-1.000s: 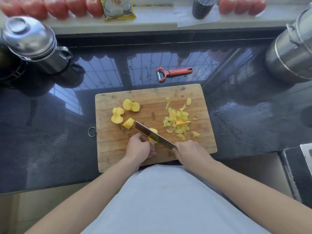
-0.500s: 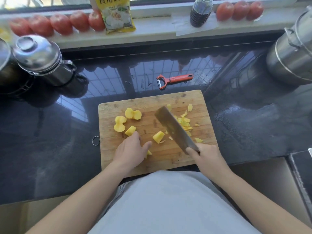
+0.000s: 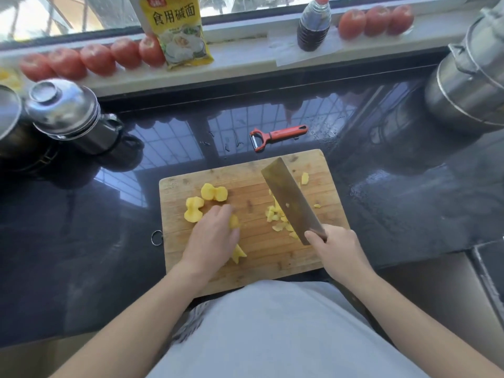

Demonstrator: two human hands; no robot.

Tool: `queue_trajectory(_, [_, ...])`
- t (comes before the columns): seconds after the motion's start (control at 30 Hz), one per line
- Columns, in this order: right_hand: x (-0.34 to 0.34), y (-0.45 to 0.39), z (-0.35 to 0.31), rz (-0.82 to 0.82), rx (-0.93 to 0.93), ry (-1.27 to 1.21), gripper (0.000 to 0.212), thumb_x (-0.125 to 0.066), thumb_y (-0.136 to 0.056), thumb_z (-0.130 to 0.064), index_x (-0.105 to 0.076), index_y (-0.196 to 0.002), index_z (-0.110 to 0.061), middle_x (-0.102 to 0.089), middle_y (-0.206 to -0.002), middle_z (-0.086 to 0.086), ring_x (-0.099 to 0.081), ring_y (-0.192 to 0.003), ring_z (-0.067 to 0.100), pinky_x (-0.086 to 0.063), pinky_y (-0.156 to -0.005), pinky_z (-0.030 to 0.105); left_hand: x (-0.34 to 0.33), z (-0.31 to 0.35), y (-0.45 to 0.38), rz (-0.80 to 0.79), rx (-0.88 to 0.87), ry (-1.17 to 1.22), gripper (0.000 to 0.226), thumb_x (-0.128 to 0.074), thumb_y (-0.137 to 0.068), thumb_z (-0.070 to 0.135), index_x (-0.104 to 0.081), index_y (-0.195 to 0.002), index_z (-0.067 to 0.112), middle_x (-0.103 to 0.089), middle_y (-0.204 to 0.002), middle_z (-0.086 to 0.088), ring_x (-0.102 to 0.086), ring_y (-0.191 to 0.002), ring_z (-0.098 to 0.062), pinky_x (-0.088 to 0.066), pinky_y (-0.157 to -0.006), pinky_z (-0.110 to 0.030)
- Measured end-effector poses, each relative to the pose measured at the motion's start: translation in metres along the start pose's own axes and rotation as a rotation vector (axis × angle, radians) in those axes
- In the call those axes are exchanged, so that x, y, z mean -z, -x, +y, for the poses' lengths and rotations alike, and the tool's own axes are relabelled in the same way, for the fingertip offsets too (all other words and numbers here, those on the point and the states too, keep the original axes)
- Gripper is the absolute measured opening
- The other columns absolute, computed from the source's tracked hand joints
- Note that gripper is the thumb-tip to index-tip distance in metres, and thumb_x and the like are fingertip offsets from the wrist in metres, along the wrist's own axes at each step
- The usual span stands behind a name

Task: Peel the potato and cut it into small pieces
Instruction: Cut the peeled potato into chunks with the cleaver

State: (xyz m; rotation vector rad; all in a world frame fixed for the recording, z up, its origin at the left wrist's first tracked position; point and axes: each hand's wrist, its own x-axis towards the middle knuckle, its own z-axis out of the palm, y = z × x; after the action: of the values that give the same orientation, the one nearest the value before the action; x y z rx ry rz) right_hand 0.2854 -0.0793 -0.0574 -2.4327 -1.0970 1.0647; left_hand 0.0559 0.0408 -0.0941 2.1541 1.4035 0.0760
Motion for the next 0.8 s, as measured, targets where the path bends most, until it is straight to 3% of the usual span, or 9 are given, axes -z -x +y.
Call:
queue_trajectory(0.07, [-0.007,0.002,-0.002,-0.027,0.005,0.020,0.032,-0.051,-0.101,-0.042,-0.068,-0.084,-0.021,-0.065,-0.075,-0.002,-0.060,-0.071,0.018,-0.052,-0.063,0.037,0.019,-0.024,0.023,0.083,0.133,0.038,0.037,-0.069,-0.098,0.024,-0.056,-0.132,0.020,-0.065,-0.119,0.003,-0.062,-0.110,-0.023,-0.054,-0.089,-0.043])
queue_trajectory(0.2, [-0.020,0.004,-0.008,-0.069,0.002,0.020,0.035,-0.052,-0.101,-0.040,-0.068,-0.087,-0.013,-0.063,-0.077,0.001,-0.059,-0.071,0.020,-0.047,-0.061,0.034,0.024,-0.069,0.043,0.152,0.326,0.026,0.023,-0.071,-0.097,0.026,-0.049,-0.103,0.022,-0.062,-0.094,0.001,-0.061,-0.087,-0.025,-0.048,-0.071,-0.040])
queue_trajectory(0.37, [-0.026,0.005,-0.016,-0.099,0.054,0.047,0.035,-0.052,-0.101,-0.039,-0.068,-0.085,-0.013,-0.062,-0.076,0.002,-0.058,-0.074,0.022,-0.050,-0.068,0.038,-0.005,-0.084,0.026,0.224,0.070,-0.123,0.014,-0.070,-0.098,0.023,-0.061,-0.096,0.013,-0.064,-0.086,-0.004,-0.061,-0.078,-0.024,-0.056,-0.069,-0.041])
queue_trajectory(0.47, [-0.024,0.003,-0.018,-0.082,0.071,0.075,0.033,-0.052,-0.101,-0.037,-0.068,-0.085,-0.013,-0.063,-0.077,0.001,-0.056,-0.071,0.018,-0.045,-0.061,0.033,-0.011,-0.091,0.019,0.256,-0.008,-0.183,0.013,-0.068,-0.098,0.021,-0.063,-0.095,0.010,-0.066,-0.086,-0.007,-0.064,-0.076,-0.027,-0.057,-0.066,-0.042])
queue_trajectory(0.57, [-0.022,0.003,-0.017,-0.046,0.083,0.091,0.034,-0.053,-0.101,-0.035,-0.068,-0.084,-0.010,-0.062,-0.075,0.001,-0.055,-0.072,0.019,-0.041,-0.058,0.029,-0.011,-0.094,0.023,0.294,-0.059,-0.168,0.013,-0.070,-0.098,0.019,-0.067,-0.099,0.007,-0.070,-0.104,-0.009,-0.070,-0.086,-0.028,-0.059,-0.072,-0.041])
queue_trajectory(0.67, [-0.021,0.006,-0.015,-0.031,0.083,0.114,0.033,-0.052,-0.102,-0.036,-0.068,-0.085,-0.013,-0.062,-0.078,0.001,-0.054,-0.073,0.016,-0.035,-0.054,0.027,-0.007,-0.088,0.030,0.331,0.049,-0.032,0.023,-0.071,-0.098,0.026,-0.069,-0.109,0.006,-0.062,-0.128,-0.007,-0.066,-0.102,-0.025,-0.060,-0.081,-0.042])
queue_trajectory(0.73, [-0.021,0.008,-0.013,-0.043,0.070,0.121,0.032,-0.051,-0.102,-0.037,-0.068,-0.087,-0.015,-0.063,-0.080,0.002,-0.056,-0.073,0.016,-0.036,-0.053,0.028,-0.003,-0.082,0.036,0.400,0.074,0.029,0.023,-0.069,-0.099,0.026,-0.069,-0.111,0.006,-0.060,-0.124,-0.006,-0.061,-0.106,-0.022,-0.059,-0.086,-0.041])
queue_trajectory(0.8, [-0.022,0.010,-0.009,-0.054,0.050,0.102,0.033,-0.051,-0.101,-0.039,-0.069,-0.086,-0.016,-0.064,-0.079,0.003,-0.059,-0.072,0.019,-0.041,-0.055,0.030,-0.002,-0.074,0.042,0.416,-0.103,-0.004,0.022,-0.074,-0.095,0.015,-0.070,-0.115,0.007,-0.061,-0.120,-0.007,-0.058,-0.110,-0.023,-0.058,-0.090,-0.043])
